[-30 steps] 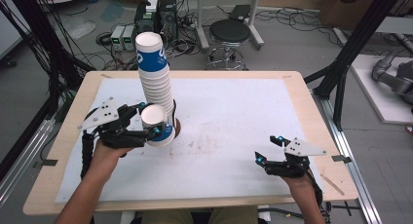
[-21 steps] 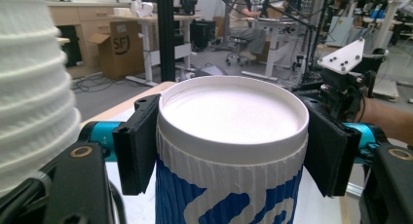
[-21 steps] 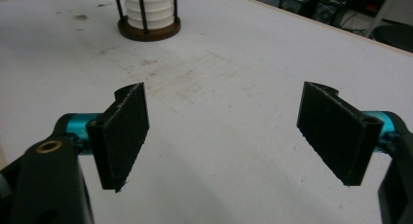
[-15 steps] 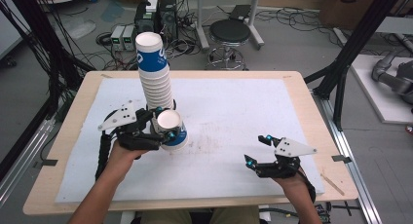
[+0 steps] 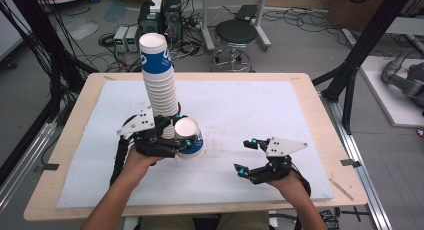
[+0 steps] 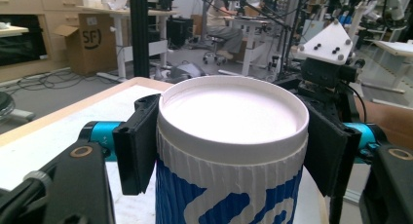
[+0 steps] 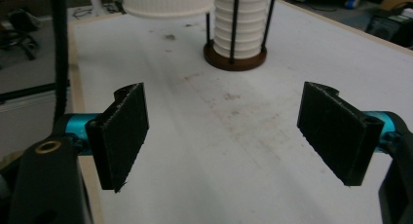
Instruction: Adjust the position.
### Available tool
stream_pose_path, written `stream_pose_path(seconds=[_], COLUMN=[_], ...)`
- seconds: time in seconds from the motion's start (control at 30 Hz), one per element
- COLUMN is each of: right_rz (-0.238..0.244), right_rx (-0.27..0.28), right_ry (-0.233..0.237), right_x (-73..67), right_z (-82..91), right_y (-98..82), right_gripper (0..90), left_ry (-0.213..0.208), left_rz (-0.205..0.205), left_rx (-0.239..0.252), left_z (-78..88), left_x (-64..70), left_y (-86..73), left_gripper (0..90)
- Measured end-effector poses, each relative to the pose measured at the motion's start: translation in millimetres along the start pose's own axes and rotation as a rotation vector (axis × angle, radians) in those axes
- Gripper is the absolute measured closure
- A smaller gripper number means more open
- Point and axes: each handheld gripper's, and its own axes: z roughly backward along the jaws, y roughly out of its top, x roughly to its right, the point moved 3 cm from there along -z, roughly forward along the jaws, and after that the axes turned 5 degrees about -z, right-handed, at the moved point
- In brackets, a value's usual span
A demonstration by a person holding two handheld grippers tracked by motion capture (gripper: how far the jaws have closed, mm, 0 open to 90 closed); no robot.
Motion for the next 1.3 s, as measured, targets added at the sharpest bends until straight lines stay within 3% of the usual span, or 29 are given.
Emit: stream_pose_path(seconds=[0.3,0.57,0.93,1.3], right_rz=[0.009,0.027,0.042,0.037], right_rx=[0.019,0.029,0.05,0.062], right_ry=[0.116,0.188,0.227,0.263], right_x=[-5.6,-10.1,-16.6,-21.0], right_z=[-20.2,-37.8,-47.0,-53.1], right_y=[18.6,29.3,33.8,32.5], right_gripper=[19.3,19.4,19.3,18.6], left_ry=[-0.062,-0.116,-0.175,-0.225], left_rz=[-0.007,-0.027,-0.035,-0.025], left_rx=[-0.002,-0.003,-0.008,0.031], left_z=[-15.1,-27.4,-40.4,-46.9], left_x=[5.7,14.7,24.4,31.3], left_y=[-1.4,-0.5,-1.9,-0.9], left_gripper=[30.2,30.3,30.4,30.7])
